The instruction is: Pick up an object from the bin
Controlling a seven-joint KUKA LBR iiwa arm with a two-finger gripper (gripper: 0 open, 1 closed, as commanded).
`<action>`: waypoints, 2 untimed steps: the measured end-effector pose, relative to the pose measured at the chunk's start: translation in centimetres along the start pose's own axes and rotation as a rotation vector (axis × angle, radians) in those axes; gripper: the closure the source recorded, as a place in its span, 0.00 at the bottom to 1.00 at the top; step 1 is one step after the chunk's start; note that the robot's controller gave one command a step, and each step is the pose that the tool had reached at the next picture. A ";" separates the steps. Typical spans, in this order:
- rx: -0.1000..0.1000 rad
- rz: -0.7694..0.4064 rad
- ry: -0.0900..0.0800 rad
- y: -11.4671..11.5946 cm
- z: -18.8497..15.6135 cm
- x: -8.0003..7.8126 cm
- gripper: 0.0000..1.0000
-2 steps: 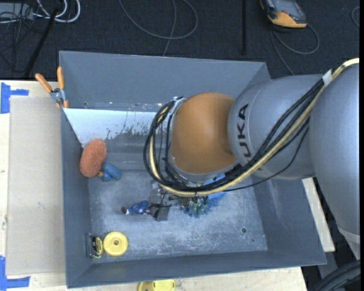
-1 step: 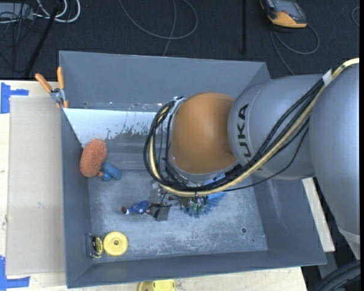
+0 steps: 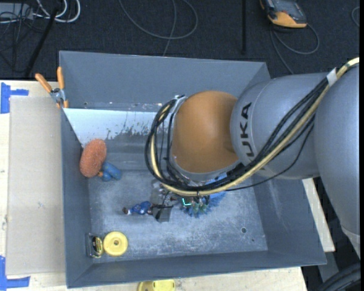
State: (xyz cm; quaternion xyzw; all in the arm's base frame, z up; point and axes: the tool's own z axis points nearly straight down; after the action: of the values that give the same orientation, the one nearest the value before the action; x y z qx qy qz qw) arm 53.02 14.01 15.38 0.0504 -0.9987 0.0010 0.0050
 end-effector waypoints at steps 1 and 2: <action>-0.001 -0.015 -0.006 0.1 -7.1 0.5 0.00; -0.003 -0.016 -0.022 1.0 -9.4 0.4 0.00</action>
Offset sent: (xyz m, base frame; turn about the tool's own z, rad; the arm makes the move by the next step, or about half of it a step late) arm -0.0126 0.0250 0.0291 -0.0033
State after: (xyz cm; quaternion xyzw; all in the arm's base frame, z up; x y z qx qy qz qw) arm 52.59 14.98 24.74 0.0584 -0.9983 -0.0010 -0.0058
